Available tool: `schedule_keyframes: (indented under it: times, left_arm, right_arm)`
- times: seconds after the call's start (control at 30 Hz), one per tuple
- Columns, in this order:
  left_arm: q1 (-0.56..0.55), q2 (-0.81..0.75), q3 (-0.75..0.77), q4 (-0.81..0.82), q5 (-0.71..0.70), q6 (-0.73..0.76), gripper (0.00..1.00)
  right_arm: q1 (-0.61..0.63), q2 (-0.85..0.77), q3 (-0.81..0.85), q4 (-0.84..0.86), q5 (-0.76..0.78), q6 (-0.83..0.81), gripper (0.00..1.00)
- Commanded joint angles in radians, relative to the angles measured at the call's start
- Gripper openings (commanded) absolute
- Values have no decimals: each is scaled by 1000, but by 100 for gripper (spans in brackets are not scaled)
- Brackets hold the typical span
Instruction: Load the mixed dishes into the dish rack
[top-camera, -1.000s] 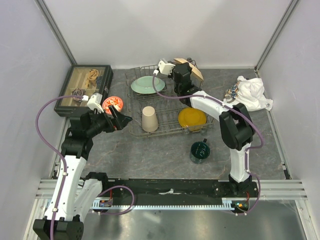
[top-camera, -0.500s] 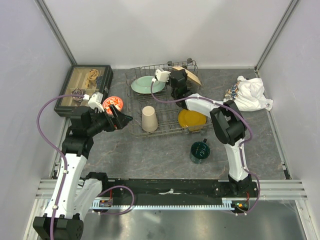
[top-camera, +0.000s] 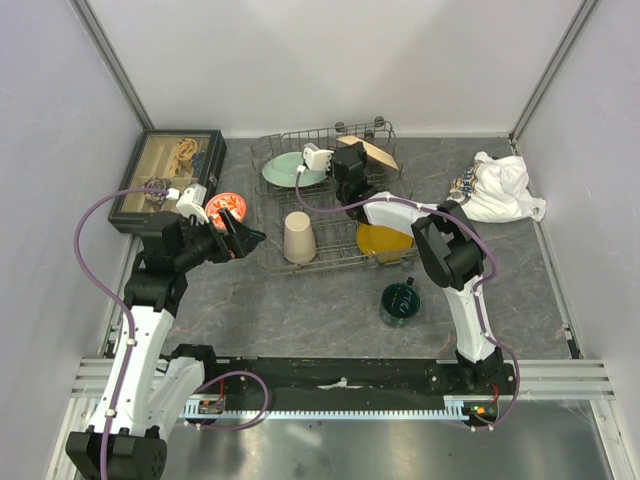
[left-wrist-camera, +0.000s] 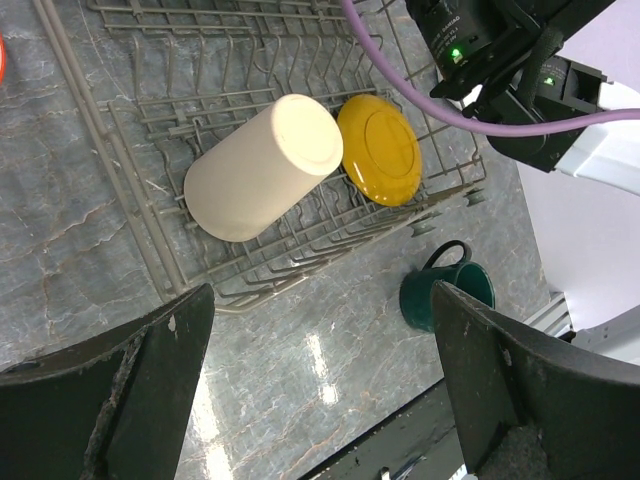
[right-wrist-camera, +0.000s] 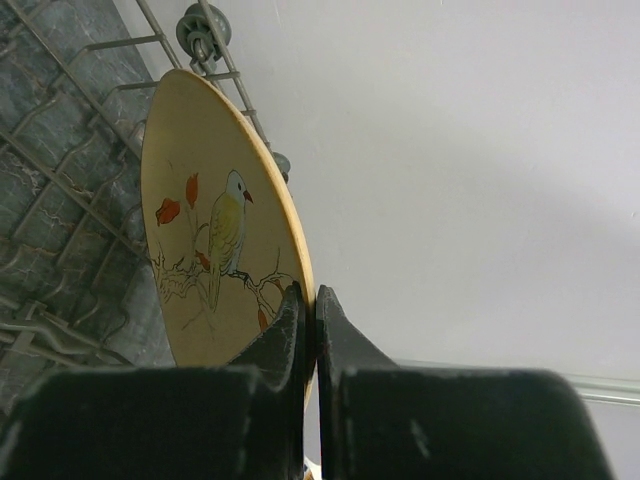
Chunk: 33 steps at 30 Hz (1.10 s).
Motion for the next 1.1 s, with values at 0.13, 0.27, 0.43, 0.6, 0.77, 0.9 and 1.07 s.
schedule_keyframes:
  times: [0.13,0.27,0.43,0.6,0.77,0.9,1.07]
  left_arm:
    - [3,-13,-7,36,22,-10,95]
    - [3,-13,-8,34,21,-8,95]
    - [3,-19,-16,33,21,-5,95]
    - [3,-21,-21,33,21,-5,95]
    - [3,-18,-21,33,22,-7,95]
    - [3,-27,-22,34,24,-8,95]
    - [3,-35,-30,33,27,-14,95]
  right_arm:
    - [13,-13,8,95,31,3,29]
    - [13,-19,-27,132,31,14,48]
    - [10,-19,-50,148,34,34,58]
    - [11,-28,-78,166,49,46,69]
    - [11,-51,-119,181,52,80,80]
    - [6,-73,-121,135,45,124,82]
    - [5,-113,-136,88,29,163,83]
